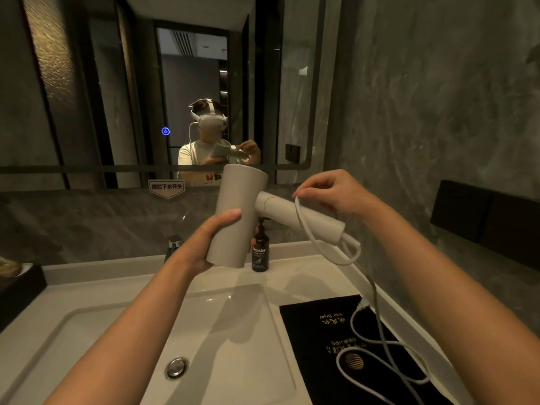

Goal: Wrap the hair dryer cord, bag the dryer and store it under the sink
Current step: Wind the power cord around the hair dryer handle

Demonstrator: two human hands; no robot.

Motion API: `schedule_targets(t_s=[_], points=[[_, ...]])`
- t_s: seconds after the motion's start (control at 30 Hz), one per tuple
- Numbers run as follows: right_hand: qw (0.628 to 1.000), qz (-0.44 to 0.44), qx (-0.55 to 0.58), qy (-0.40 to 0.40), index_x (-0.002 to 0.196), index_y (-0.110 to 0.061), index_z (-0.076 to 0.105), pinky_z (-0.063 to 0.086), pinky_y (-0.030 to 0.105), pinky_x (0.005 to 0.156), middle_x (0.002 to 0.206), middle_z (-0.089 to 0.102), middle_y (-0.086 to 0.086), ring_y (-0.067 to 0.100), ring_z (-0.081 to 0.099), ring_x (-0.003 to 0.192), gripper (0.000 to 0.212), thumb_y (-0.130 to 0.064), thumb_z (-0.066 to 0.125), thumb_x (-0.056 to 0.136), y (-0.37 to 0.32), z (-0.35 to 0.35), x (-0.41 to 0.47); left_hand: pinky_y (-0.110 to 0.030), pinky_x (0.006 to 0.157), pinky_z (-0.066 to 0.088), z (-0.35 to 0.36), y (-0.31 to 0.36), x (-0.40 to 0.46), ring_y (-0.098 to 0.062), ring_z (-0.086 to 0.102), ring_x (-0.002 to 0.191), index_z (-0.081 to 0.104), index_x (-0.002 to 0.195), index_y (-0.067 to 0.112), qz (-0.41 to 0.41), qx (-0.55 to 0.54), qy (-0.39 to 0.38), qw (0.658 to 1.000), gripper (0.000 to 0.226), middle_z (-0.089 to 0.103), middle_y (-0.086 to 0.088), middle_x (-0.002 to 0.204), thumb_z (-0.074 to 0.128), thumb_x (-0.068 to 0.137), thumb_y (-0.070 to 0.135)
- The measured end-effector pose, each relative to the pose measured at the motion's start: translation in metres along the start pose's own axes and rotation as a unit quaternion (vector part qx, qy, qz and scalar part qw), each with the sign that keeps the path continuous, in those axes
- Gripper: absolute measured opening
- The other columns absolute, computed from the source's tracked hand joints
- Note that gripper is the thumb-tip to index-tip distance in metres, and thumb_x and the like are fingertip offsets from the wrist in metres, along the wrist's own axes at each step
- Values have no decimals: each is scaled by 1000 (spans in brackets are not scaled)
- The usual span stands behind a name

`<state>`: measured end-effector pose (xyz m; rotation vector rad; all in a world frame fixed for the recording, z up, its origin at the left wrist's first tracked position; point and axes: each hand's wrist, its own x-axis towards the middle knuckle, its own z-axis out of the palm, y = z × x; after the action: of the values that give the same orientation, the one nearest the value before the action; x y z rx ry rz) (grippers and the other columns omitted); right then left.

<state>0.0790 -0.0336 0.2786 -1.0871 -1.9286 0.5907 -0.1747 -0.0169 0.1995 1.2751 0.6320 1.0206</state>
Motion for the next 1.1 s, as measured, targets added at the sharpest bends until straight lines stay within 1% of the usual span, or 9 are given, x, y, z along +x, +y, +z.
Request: schedule_targets(t_s=[0.13,0.27,0.37,0.47,0.53,0.67,0.8,0.9,1.1], points=[[995,46,84,14,75,-21,72,51,13,53,68,68,-9,-1,63,58,15,-22,63,86,13,10,7,-32,61,58,1,-5,13,-22,66,66,59,111,6,-12,-95,-35,995,89,70,-12,83,91,37,45],[936,84,328,97,83,-15,65,48,22,46,61,67,-4,4,60,47,15,-27,72,76,51,38,2,-31,61,59,17,-18,23,-22,66,64,60,107,6,-8,-184,-25,983,83,69,-12,80,91,38,40],[952,151,248,98,83,-13,56,28,18,42,65,55,2,3,39,42,19,-15,43,97,62,53,3,-31,61,58,32,-27,30,-21,65,65,57,109,7,0,-218,4,976,67,67,-11,80,84,56,38],[974,133,178,45,100,-20,58,30,19,37,58,56,-2,6,38,39,17,-20,42,99,61,58,-5,-35,67,54,45,-34,38,-21,63,67,56,109,8,16,-220,89,971,47,66,-10,79,71,74,36],[983,130,130,1,120,-28,56,31,19,37,60,56,1,7,38,39,25,-26,43,99,63,55,-13,-37,71,54,48,-35,44,-21,65,70,54,116,7,38,-219,146,964,54,66,-12,84,72,74,36],[989,127,33,-69,106,-20,67,33,22,43,61,51,2,8,42,46,24,-33,51,95,57,37,-26,-36,66,58,43,-38,51,-19,69,73,49,124,8,82,-117,263,954,57,67,-11,93,73,78,33],[981,106,26,-160,99,-7,64,42,26,41,62,53,8,16,47,47,18,-22,58,91,51,10,-36,-47,88,54,33,-37,52,-26,64,99,47,124,15,94,-19,343,934,61,62,-13,114,76,75,38],[989,73,-11,-131,97,-16,67,41,23,45,61,57,1,13,50,49,13,-22,57,92,46,-13,-34,-45,87,54,20,-35,49,-24,62,99,45,131,15,81,47,353,931,71,61,-11,117,76,73,43],[996,-62,-12,56,94,-34,70,42,17,54,58,59,-12,5,51,56,14,-28,59,90,40,-31,-2,-41,74,56,2,-28,29,-27,67,96,52,126,16,66,129,263,954,73,65,-14,111,76,66,51]])
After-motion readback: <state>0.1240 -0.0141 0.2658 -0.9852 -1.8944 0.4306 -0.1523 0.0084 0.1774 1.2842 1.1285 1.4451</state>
